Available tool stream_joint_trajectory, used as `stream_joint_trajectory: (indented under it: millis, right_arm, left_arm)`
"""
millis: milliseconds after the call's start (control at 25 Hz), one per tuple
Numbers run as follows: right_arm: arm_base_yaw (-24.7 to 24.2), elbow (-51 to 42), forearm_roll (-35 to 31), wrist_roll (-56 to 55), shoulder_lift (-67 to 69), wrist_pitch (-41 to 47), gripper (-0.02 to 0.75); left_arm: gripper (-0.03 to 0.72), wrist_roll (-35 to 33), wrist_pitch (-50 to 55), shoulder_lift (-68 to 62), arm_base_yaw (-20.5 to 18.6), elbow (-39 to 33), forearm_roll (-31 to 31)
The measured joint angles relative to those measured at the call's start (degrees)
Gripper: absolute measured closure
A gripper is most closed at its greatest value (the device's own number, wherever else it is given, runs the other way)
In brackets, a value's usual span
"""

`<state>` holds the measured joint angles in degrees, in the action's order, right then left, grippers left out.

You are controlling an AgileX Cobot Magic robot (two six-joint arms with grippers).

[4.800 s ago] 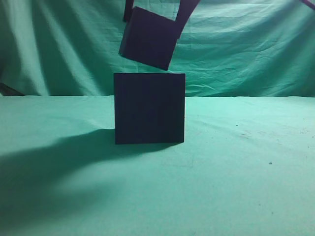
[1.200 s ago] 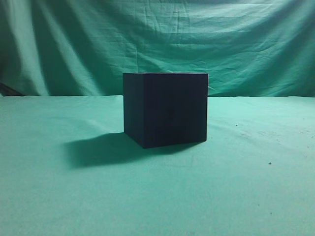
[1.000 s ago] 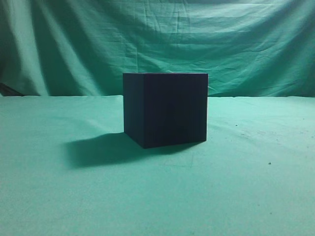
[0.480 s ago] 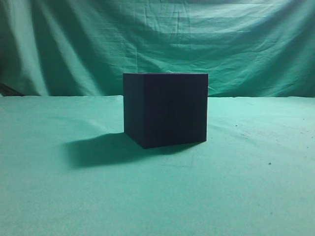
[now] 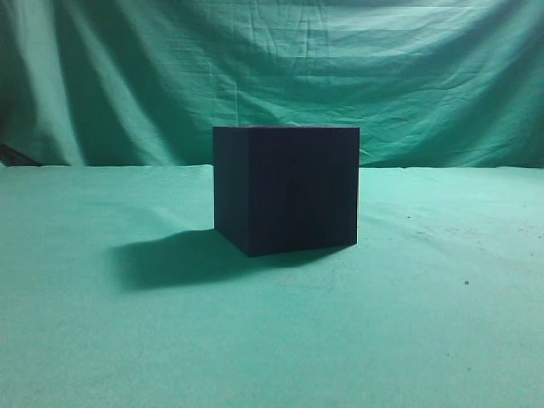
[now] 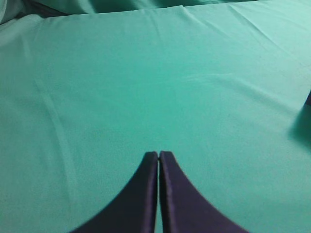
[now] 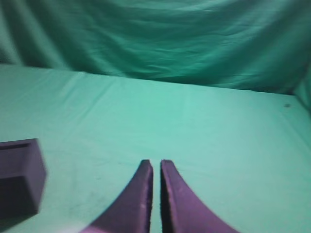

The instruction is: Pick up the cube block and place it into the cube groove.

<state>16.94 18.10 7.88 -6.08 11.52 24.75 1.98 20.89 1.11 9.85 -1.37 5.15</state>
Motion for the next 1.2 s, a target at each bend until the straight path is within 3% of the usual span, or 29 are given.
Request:
stream_joint_trajectory:
  millis: [160, 200, 360, 1200]
  right_arm:
    - [-7.2, -9.6, -0.1, 0.0, -8.3, -3.9, 0.738]
    - [-8.6, -11.3, -0.1, -0.1, -10.0, -3.9, 0.688]
    - [-11.4, -17.5, -1.2, -0.4, -12.0, -4.7, 0.688]
    - [-11.7, -19.7, -4.0, -0.5, -12.1, -2.6, 0.688]
  left_arm:
    - [0.688, 0.0, 0.0, 0.0, 0.0, 0.0, 0.0]
    - [0.688, 0.0, 0.0, 0.0, 0.0, 0.0, 0.0]
    - [0.688, 0.0, 0.0, 0.0, 0.0, 0.0, 0.0]
    - [0.688, 0.0, 0.0, 0.0, 0.0, 0.0, 0.0]
